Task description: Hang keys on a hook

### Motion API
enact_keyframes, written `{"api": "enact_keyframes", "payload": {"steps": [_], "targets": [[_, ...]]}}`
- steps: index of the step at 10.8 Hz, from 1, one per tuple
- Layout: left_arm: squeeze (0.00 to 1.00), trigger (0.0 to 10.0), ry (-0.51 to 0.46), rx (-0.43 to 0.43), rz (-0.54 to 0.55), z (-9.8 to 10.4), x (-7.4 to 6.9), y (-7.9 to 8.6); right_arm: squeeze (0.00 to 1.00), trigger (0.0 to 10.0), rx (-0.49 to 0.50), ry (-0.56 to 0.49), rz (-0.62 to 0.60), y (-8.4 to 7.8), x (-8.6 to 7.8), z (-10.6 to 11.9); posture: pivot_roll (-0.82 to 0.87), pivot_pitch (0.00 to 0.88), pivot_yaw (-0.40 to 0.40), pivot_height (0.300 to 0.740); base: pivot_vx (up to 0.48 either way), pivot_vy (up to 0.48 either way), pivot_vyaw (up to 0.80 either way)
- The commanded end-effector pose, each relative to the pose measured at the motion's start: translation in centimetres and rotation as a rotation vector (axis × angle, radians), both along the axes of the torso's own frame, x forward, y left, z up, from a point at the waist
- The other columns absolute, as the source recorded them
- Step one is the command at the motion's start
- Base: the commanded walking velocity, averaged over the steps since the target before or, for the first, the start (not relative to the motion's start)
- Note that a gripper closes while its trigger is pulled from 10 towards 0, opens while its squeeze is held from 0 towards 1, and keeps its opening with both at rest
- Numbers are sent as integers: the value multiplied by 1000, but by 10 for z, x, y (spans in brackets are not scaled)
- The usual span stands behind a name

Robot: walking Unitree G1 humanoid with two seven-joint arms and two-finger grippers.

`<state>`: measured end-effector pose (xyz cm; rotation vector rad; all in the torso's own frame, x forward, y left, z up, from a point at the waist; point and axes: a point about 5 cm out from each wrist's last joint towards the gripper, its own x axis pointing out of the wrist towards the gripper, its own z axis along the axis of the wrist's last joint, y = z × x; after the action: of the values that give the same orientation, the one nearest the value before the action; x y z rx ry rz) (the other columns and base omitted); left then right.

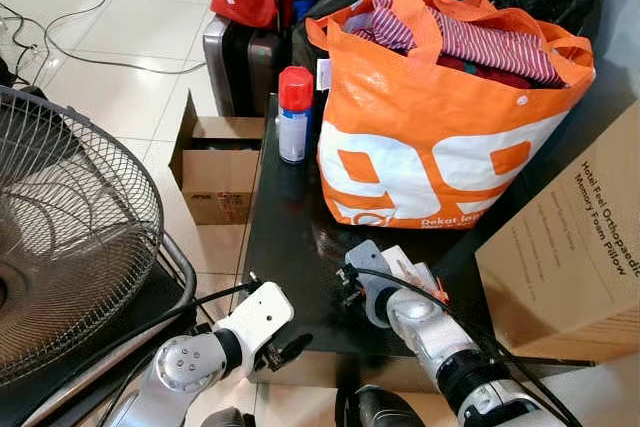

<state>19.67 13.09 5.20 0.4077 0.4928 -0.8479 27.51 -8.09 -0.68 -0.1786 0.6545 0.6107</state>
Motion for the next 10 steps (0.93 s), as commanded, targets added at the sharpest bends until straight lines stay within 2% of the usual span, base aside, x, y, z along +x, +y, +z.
{"api": "enact_keyframes", "payload": {"steps": [1, 5, 7, 8, 9, 10], "targets": [[0, 10000, 7, -6, -16, -1, -4, -2, 1000, 10000, 18, -1, -23, -3, 0, 1, 6, 124, -77, 740, 0, 0, 0], [0, 10000, 7, -7, -20, 0, -5, -1, 1000, 10000, 29, 0, -9, 1, -2, 1, 7, 131, -76, 740, 0, 0, 0], [0, 10000, 8, -7, -21, 0, -5, -1, 1000, 10000, -15, -12, -31, -4, 0, 1, 6, 130, -75, 740, 0, 0, 0], [0, 10000, 8, -8, -22, 0, -5, -1, 914, 10000, -74, -3, -45, -9, -1, -3, 7, 134, -75, 740, 0, 0, 0], [0, 10000, 8, -7, -22, 0, -4, -2, 0, 10000, -92, 6, -50, -10, -1, -5, 7, 135, -75, 740, 0, 0, 0], [0, 10000, 8, -8, -21, 0, -4, -2, 0, 10000, -117, 55, -24, -13, -7, -11, 7, 137, -75, 740, 0, 0, 0]]}}
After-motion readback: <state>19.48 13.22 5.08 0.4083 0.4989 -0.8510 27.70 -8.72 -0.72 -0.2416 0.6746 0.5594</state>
